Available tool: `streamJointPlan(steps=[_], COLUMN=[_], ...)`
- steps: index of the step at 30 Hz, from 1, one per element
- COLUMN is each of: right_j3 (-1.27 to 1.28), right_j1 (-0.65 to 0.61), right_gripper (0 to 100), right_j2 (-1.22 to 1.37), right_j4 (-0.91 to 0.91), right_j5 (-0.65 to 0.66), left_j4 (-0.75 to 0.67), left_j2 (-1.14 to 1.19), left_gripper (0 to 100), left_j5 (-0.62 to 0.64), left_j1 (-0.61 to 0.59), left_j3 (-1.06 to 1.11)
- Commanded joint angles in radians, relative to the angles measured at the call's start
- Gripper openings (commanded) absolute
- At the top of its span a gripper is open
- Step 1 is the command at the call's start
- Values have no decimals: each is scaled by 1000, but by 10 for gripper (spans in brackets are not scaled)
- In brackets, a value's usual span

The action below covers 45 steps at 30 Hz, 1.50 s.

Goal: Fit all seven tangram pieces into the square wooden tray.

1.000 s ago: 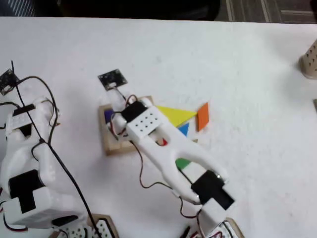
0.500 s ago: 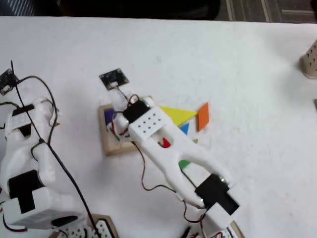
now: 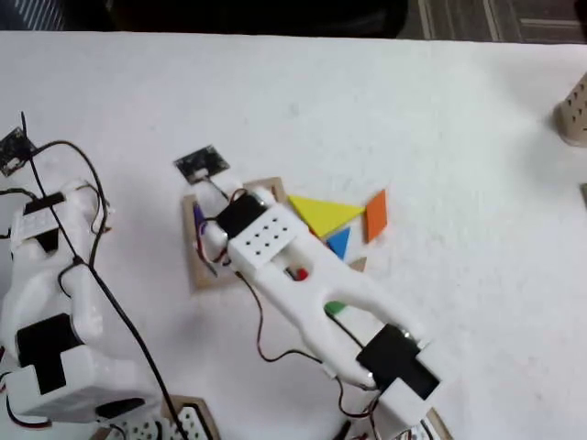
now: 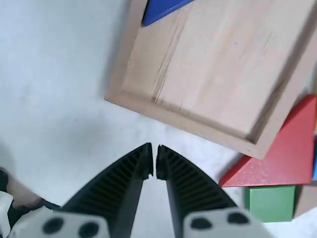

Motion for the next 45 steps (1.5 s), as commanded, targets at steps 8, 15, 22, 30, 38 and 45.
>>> streamJointPlan(steps=[8,15,22,30,38,45], right_j3=[-31,-15,-14,-14,-12,-14], right_j1=[-2,-4,-5,-8,-8,-8], right_gripper=[18,17,17,17,17,17], right_j2=[-50,-50,-50,-48,-48,-51], right_j4=[12,12,12,12,13,39], right_j5=[9,9,9,9,9,9], left_j4=[-20,-20,-20,-20,-20,-20], left_j2=[-2,-2,-2,-2,-2,-2], left_gripper=[49,49,49,49,49,49], left_j5=[3,3,3,3,3,3], left_j1=[-5,-5,-5,-5,-5,-5], left_j3=[-34,-34,-34,-34,-35,-35])
